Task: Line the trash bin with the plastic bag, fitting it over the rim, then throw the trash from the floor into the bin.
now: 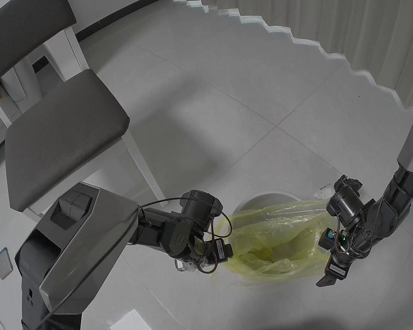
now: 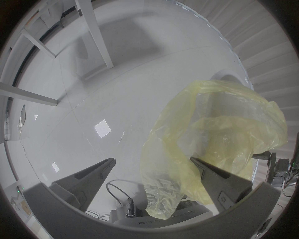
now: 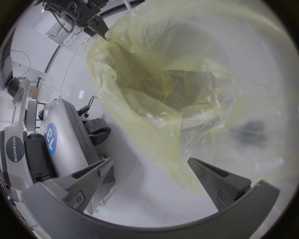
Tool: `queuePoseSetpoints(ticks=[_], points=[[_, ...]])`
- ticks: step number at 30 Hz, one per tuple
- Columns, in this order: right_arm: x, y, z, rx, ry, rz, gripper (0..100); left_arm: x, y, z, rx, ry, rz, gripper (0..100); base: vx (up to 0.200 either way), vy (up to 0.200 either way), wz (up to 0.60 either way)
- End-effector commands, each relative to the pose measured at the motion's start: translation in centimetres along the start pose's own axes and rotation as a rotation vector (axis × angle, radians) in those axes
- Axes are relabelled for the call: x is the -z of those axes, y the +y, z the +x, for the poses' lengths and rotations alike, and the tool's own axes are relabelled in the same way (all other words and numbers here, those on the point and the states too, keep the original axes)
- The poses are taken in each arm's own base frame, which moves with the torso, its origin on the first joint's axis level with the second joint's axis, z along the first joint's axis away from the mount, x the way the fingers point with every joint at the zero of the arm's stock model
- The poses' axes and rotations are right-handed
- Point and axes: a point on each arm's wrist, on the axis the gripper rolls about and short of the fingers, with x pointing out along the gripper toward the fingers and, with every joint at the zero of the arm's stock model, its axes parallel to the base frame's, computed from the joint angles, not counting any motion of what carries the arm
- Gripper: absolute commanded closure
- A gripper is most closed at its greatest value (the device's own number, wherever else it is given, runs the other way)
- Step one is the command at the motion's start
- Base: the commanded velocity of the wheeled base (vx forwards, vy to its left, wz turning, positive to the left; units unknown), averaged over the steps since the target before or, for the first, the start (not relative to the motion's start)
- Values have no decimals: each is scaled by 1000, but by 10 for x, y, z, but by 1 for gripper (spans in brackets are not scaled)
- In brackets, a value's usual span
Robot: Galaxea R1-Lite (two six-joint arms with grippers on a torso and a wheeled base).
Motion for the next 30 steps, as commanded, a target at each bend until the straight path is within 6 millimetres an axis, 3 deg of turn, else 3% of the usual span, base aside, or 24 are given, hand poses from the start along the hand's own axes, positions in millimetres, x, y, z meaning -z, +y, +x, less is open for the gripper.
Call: queuePoseSetpoints(ticks=[1,6,19,22,23,25,30], points=[[1,6,-14,1,-21,-12,0,2,2,-14,-3,-8,-11,0,0,0,0],[4,12,-31,-15,-59,-5,0,3,6,-34,3,-20,-50,0,0,0,0],[6,15,-48,-22,-102,22,0,10,13,-73,25,-39,-52,0,0,0,0],[7,15,-48,-22,-101,22,0,17,14,-69,22,-12,-48,0,0,0,0],[8,18,-47,-35,-93,19,0,28,15,-49,11,50,-32,0,0,0,0],[8,20,-47,-40,-95,13,0,32,13,-38,-3,66,-21,0,0,0,0],[9,25,-45,-51,-84,2,0,43,-1,-33,8,66,34,0,0,0,0]])
